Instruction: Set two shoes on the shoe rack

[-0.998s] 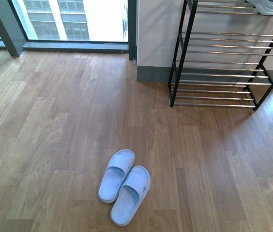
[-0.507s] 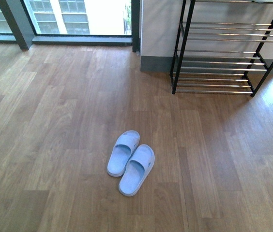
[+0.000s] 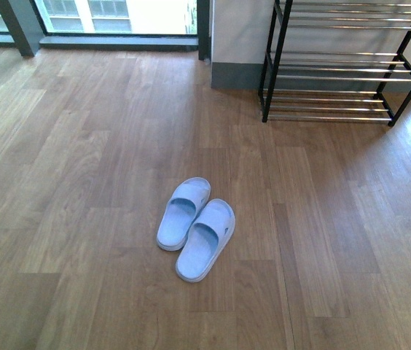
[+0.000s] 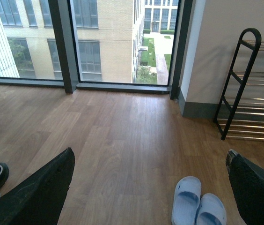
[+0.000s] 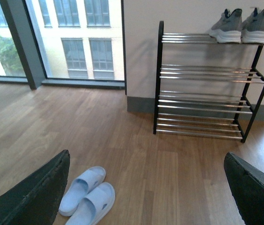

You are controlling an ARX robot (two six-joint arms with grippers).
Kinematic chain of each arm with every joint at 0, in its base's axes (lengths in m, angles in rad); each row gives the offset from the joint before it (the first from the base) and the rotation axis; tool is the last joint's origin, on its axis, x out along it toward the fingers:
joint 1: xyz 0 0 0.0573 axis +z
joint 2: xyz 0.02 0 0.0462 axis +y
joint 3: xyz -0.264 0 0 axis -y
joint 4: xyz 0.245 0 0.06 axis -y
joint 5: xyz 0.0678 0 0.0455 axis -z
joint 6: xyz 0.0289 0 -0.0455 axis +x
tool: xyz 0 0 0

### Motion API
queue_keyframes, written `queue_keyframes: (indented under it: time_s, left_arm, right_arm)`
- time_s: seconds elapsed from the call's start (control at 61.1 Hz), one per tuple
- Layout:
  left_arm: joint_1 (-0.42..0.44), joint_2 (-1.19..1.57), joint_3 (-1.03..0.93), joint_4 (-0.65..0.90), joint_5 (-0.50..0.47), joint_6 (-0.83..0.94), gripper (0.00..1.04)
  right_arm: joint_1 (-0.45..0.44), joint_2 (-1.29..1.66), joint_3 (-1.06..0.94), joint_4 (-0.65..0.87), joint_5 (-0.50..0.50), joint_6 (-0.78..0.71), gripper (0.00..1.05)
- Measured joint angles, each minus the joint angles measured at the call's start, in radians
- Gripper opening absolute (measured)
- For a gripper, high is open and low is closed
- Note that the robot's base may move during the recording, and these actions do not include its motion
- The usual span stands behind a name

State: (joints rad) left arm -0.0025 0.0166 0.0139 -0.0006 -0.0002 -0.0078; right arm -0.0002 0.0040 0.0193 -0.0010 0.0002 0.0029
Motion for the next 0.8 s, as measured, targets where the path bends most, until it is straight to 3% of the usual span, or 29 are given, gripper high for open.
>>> queue_keyframes:
  time_s: [0.802]
  left_arm:
    - [0.0, 0.0, 0.0, 0.0, 0.0, 0.0, 0.95]
  right_arm:
    - [0.0, -0.001, 0.0, 0.0, 0.001, 0.0, 0.95]
